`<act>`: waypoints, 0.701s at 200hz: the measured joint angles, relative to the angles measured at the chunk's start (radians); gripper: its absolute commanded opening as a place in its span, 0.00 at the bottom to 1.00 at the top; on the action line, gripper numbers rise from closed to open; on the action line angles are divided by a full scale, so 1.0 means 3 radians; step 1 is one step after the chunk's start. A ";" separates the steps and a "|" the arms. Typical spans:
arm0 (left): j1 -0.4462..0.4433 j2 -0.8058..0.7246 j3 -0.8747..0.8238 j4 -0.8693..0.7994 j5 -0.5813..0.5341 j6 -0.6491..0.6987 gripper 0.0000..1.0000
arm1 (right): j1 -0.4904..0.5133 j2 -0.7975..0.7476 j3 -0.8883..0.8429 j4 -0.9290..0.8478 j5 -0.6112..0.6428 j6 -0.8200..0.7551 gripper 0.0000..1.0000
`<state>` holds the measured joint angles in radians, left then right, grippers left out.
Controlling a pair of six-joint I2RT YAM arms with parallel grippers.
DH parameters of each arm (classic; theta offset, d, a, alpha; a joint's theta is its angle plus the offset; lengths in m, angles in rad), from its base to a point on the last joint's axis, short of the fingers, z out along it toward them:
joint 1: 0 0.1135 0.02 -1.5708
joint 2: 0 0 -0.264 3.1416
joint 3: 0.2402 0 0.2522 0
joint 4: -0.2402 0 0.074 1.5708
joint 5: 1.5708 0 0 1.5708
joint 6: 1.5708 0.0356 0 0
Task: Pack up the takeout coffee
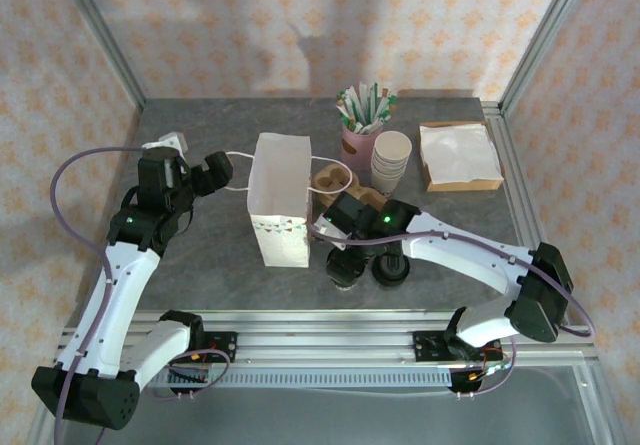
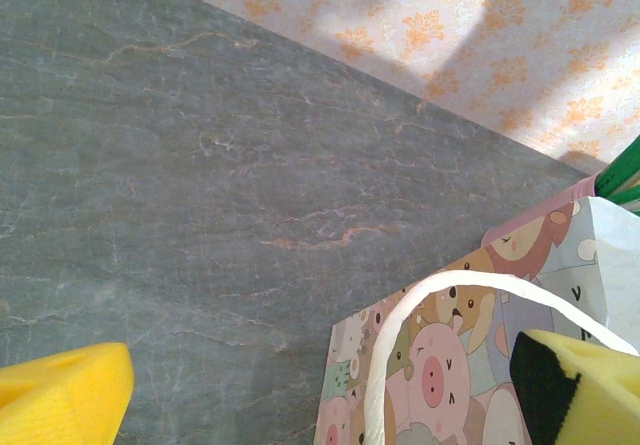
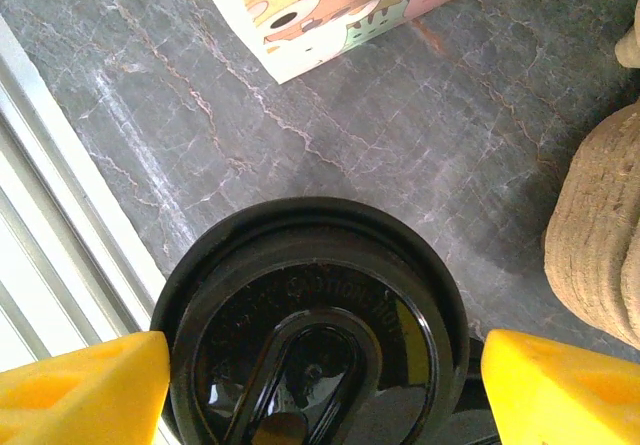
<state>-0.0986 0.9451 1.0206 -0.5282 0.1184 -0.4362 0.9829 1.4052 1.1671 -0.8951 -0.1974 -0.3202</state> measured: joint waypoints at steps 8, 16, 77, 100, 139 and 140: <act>0.0000 0.0000 0.0000 0.0000 0.0000 0.0000 0.98 | 0.0000 0.0000 0.0001 -0.0006 0.0000 0.0022 0.81; 0.0000 0.0000 0.0000 0.0000 0.0000 0.0000 0.98 | 0.0000 0.0000 0.0001 -0.0009 -0.0001 0.0037 0.81; 0.0000 0.0000 0.0000 0.0000 -0.0001 0.0000 0.98 | 0.0000 -0.0450 0.0032 0.0070 0.0094 0.0458 0.75; 0.0000 0.0000 0.0000 0.0000 0.0000 0.0000 0.98 | -0.0013 -0.0823 0.0064 0.0132 0.0327 0.0712 0.75; 0.0000 0.0000 0.0001 -0.0001 -0.0001 0.0000 0.98 | -0.0451 -0.1308 0.0093 0.0221 0.0699 0.0908 0.71; 0.0000 0.0000 0.0001 -0.0001 -0.0001 0.0000 0.98 | -0.0467 -0.1308 0.0095 0.0220 0.0696 0.0909 0.70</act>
<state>-0.0986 0.9451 1.0210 -0.5285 0.1181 -0.4362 0.8429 1.0126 1.1957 -0.8291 0.0113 -0.0475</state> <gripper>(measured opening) 0.982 0.728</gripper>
